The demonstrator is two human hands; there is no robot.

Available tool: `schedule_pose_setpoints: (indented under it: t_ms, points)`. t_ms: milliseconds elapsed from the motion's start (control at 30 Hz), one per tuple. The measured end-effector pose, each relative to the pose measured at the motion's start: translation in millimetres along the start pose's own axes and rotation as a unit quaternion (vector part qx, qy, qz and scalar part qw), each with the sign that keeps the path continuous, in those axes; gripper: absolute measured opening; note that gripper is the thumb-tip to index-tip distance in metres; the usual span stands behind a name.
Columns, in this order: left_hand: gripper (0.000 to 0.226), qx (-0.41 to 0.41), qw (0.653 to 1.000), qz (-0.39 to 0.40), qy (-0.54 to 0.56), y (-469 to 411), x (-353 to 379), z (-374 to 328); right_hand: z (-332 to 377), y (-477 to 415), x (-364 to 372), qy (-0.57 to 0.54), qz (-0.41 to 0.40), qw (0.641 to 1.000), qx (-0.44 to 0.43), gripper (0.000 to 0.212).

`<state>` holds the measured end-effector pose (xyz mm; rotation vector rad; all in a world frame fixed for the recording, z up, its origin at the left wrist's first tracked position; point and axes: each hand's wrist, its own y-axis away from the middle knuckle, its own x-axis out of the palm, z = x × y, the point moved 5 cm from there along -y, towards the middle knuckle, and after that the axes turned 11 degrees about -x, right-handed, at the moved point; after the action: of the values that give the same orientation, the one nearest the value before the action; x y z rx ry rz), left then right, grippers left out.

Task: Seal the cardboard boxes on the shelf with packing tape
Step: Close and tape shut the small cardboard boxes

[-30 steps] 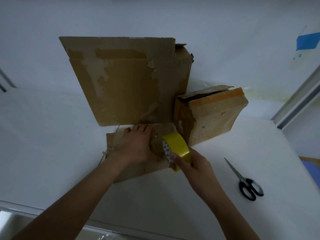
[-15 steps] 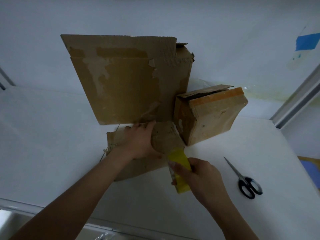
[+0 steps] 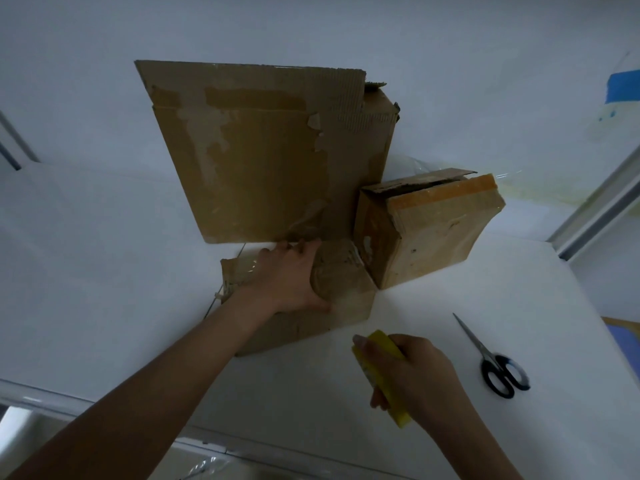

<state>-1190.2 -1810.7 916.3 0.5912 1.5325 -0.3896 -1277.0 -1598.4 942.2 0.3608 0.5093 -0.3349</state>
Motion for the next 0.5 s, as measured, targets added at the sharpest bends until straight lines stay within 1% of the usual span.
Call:
schedule_pose_setpoints:
  t_ms: [200,400,500]
  points:
    - [0.133,0.024,0.999,0.049,0.004,0,-4,0,-8,1,4,-0.027,-0.005,0.999,0.022,0.043]
    - [0.136,0.047,0.996,0.071,-0.020,1,-3,3,-21,-4,15,-0.036,0.000,0.998,0.050,0.049]
    - [0.134,0.053,0.996,0.067,-0.023,4,-3,3,-24,-6,19,-0.044,0.003,0.997,0.060,0.048]
